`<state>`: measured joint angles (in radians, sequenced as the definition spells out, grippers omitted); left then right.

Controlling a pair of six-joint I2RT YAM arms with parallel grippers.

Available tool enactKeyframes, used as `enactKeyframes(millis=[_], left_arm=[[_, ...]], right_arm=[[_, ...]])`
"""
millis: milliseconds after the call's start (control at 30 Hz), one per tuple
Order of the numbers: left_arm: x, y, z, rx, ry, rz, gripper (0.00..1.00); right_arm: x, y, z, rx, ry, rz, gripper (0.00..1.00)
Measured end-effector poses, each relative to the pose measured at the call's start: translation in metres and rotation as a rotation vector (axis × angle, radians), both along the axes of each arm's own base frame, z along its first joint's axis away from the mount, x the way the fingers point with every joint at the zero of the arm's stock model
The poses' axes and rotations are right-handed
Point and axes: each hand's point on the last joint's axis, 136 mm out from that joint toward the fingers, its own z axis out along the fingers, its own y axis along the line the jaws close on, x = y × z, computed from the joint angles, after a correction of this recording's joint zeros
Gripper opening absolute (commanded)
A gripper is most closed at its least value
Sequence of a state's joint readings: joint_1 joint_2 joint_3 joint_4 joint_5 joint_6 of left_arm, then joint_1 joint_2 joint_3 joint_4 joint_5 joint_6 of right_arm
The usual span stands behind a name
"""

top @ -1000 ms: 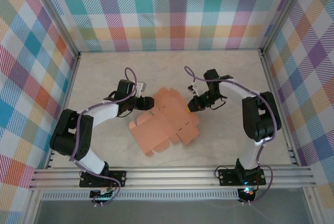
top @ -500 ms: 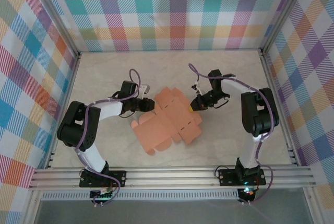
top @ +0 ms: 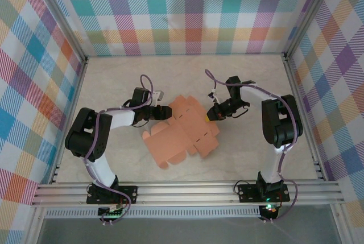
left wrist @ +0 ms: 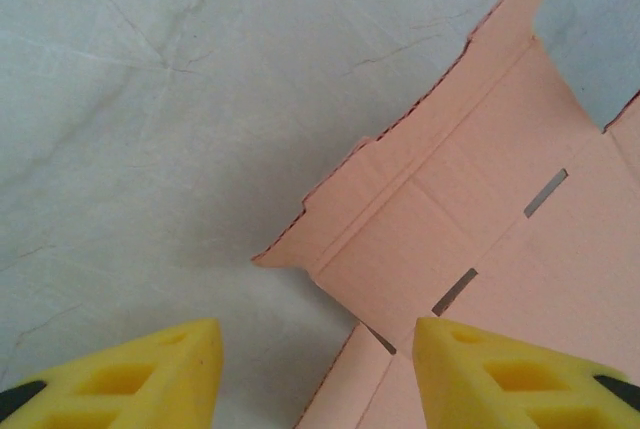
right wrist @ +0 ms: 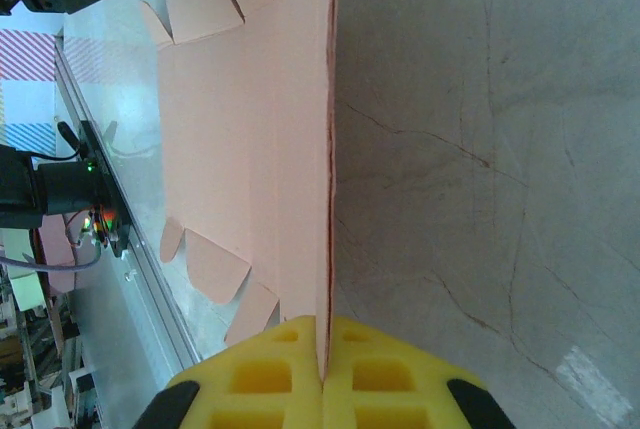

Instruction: Fold the paper box

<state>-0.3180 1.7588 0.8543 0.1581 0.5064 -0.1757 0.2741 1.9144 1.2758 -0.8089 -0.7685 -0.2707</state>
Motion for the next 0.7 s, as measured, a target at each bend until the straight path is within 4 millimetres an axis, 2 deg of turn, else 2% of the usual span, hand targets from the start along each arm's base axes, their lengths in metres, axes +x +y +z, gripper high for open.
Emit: enactKeyframes(millis=[233,300,433,567,700], left_arm=[[-0.004,-0.004,-0.010,-0.025,0.048,-0.005,0.38],[-0.005,-0.006,-0.009,-0.040,0.054,-0.009,0.30],[-0.006,-0.010,-0.005,-0.064,0.050,-0.024,0.26],[-0.015,-0.012,-0.006,-0.052,0.040,-0.050,0.16],[-0.023,-0.017,-0.002,-0.020,-0.009,-0.097,0.13]], right_arm=[[0.002,0.000,0.000,0.001,-0.004,-0.002,0.00],[0.002,0.000,-0.001,0.001,-0.002,-0.004,0.00],[0.002,0.001,-0.001,-0.001,0.005,-0.010,0.00],[0.002,0.000,-0.001,-0.007,0.008,-0.015,0.00],[0.003,-0.001,-0.003,-0.019,0.007,-0.017,0.00]])
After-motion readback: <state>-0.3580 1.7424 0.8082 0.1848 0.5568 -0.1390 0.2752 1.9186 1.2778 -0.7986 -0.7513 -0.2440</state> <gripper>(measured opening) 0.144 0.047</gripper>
